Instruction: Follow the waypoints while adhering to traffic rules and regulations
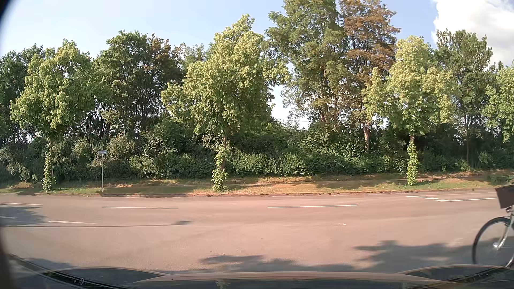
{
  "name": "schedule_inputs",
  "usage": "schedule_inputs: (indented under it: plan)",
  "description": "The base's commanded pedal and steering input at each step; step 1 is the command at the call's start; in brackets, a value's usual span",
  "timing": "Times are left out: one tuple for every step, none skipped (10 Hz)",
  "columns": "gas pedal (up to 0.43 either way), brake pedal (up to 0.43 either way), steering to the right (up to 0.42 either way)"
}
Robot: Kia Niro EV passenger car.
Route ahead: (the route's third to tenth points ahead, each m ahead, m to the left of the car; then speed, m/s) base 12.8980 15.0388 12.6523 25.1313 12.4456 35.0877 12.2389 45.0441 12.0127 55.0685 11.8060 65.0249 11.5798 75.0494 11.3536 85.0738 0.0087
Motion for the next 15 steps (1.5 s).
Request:
schedule_inputs:
  plan:
    - [0.0, 0.037, 0.005]
    - [0.0, 0.037, 0.005]
    - [0.0, 0.03, 0.005]
    - [0.0, 0.024, 0.005]
    - [0.0, 0.018, 0.005]
    - [0.0, 0.018, 0.005]
    - [0.0, 0.018, 0.005]
    - [0.0, 0.018, 0.005]
    - [0.0, 0.018, 0.005]
    - [0.0, 0.018, 0.005]
    - [0.0, 0.018, 0.005]
    - [0.0, 0.018, 0.005]
    - [0.0, 0.018, 0.005]
    - [0.0, 0.018, 0.005]
    - [0.0, 0.012, 0.005]
